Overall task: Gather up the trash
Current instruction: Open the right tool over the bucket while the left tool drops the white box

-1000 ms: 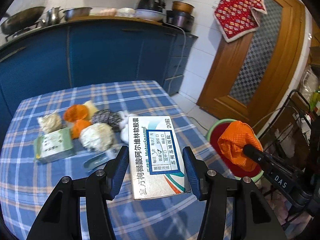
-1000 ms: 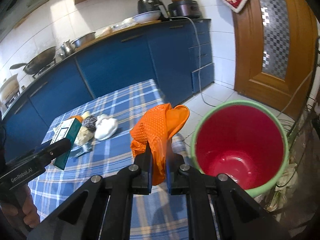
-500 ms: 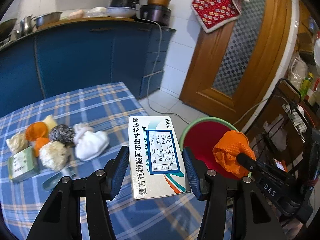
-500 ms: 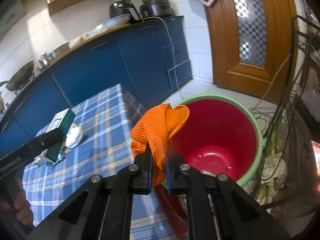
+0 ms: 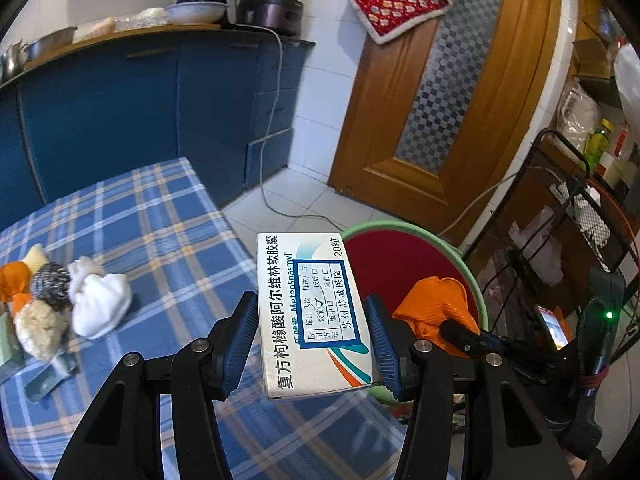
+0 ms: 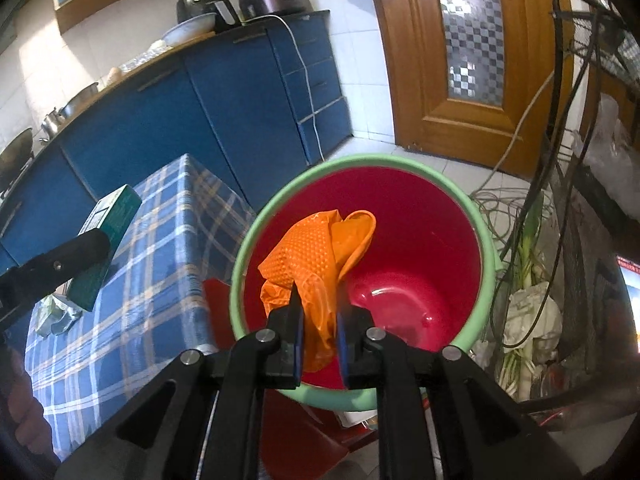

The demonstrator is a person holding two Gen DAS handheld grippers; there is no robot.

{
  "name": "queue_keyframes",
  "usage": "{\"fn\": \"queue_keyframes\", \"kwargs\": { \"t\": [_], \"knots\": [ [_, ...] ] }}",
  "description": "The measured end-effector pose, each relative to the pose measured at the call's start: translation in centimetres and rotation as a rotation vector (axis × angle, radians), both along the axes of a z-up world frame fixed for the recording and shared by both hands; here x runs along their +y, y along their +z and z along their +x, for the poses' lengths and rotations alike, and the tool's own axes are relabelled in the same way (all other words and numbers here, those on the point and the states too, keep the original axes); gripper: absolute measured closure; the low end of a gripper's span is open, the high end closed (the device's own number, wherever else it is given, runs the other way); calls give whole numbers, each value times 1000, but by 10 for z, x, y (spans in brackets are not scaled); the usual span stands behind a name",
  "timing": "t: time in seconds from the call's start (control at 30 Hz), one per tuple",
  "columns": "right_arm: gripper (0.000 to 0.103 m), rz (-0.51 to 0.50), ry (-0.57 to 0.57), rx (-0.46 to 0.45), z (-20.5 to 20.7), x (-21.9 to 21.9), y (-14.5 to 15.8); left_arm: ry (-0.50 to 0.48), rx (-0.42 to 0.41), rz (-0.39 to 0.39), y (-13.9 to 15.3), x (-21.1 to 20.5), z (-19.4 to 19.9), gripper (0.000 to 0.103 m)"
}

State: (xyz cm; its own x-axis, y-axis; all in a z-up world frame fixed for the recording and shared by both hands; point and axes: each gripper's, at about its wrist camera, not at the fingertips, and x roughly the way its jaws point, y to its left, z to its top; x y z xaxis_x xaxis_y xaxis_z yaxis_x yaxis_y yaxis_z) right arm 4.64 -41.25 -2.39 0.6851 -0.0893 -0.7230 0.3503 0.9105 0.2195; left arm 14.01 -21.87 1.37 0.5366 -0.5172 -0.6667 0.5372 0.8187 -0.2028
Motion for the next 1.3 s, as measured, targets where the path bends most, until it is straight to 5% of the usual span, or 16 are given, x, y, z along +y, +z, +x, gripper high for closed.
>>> {"fn": "queue_keyframes", "kwargs": {
  "t": [0.4, 0.9, 1.3],
  "knots": [
    [65, 19, -50, -9, -7, -23, -7, -35, 36, 26, -20, -27, 5, 47],
    [64, 20, -85, -26, -18, -37, -5, -121, 88, 45, -42, -62, 9, 46],
    [62, 19, -71, -34, -19, -30, 0, -82, 60, 34, -29, -41, 3, 46]
  ]
}}
